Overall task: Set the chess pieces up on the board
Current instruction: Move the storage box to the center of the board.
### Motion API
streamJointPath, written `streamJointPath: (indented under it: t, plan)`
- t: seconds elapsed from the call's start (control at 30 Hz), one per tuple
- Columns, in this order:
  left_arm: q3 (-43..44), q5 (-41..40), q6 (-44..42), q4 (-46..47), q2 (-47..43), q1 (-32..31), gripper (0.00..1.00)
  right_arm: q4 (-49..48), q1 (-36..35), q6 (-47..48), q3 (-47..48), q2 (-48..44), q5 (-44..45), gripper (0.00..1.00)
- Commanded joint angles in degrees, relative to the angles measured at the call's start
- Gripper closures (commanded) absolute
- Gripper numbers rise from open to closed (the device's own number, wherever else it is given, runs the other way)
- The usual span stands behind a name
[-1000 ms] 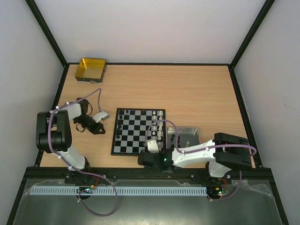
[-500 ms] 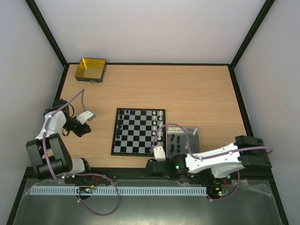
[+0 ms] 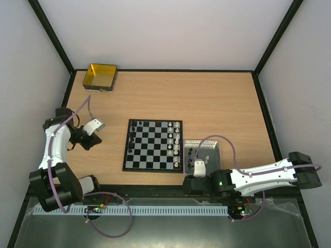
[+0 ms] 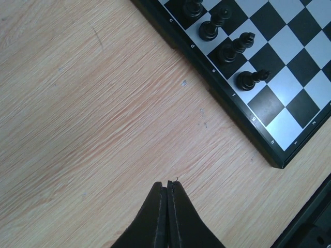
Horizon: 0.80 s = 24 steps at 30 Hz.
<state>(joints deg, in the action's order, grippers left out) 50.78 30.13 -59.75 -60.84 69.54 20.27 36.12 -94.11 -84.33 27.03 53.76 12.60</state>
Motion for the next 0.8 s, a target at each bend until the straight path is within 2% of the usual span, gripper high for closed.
streamJointPath:
  t: [0.0, 0.2, 0.33, 0.43, 0.63, 0.77]
  plan:
    - [1.0, 1.9, -0.5, -3.0, -1.3, 0.0, 0.98, 4.4, -0.4, -5.4, -3.2, -0.8, 2.4, 0.98]
    - [1.5, 2.1, -0.5, -4.1, -2.7, -0.2, 0.98, 10.0, -0.5, -12.1, -7.0, -7.2, 3.1, 0.98]
    - [1.6, 1.9, -0.5, -4.2, -3.1, -0.3, 0.98, 11.7, -0.4, -13.1, -7.4, -10.6, 2.8, 0.98]
    - [1.2, 2.3, -0.4, -3.9, -3.0, -0.3, 0.98, 12.0, -0.4, -12.8, -6.4, -8.2, 3.5, 0.98]
    - [0.9, 2.4, 0.4, -3.3, -3.7, -0.3, 0.96, 16.5, -0.3, -13.2, 0.1, 3.0, 8.1, 0.98]
    - [0.7, 2.4, 0.8, -3.3, -4.5, -0.4, 0.92, 17.0, 2.4, -13.2, 0.8, 2.3, 9.9, 0.98]
